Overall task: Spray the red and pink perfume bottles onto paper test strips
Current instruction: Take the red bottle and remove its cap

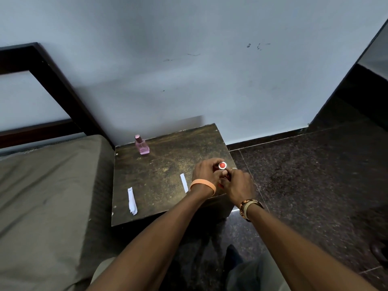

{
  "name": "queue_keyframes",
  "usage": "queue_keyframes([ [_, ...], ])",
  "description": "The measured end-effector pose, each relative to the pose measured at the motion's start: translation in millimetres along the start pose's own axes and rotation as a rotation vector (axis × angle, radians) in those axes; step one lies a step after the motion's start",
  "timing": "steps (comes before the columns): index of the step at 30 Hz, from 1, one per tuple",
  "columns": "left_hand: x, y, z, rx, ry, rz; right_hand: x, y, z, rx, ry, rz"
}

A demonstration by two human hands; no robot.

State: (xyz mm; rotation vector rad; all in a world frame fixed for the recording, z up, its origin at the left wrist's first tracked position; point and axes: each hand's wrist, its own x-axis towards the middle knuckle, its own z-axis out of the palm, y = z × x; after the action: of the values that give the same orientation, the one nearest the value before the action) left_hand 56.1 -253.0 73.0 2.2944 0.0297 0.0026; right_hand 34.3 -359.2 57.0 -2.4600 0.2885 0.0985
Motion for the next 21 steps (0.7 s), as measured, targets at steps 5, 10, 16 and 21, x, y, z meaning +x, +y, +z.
queue_keyframes([
  [5, 1.0, 0.4, 0.3, 0.193, 0.014, 0.093, 1.7, 1.0, 4.5, -0.027, 0.057, -0.025],
  [10, 4.2, 3.8, 0.0, 0.093, -0.074, 0.080, 1.1, 1.7, 5.9, -0.043, 0.061, -0.037],
  [16, 5.8, -1.7, 0.1, 0.116, -0.006, 0.118, 0.3, 1.6, 8.8, -0.027, 0.078, -0.039],
  [21, 5.6, -0.5, 0.7, 0.029, -0.027, 0.065, 2.1, 3.3, 7.5, -0.022, 0.060, -0.065],
])
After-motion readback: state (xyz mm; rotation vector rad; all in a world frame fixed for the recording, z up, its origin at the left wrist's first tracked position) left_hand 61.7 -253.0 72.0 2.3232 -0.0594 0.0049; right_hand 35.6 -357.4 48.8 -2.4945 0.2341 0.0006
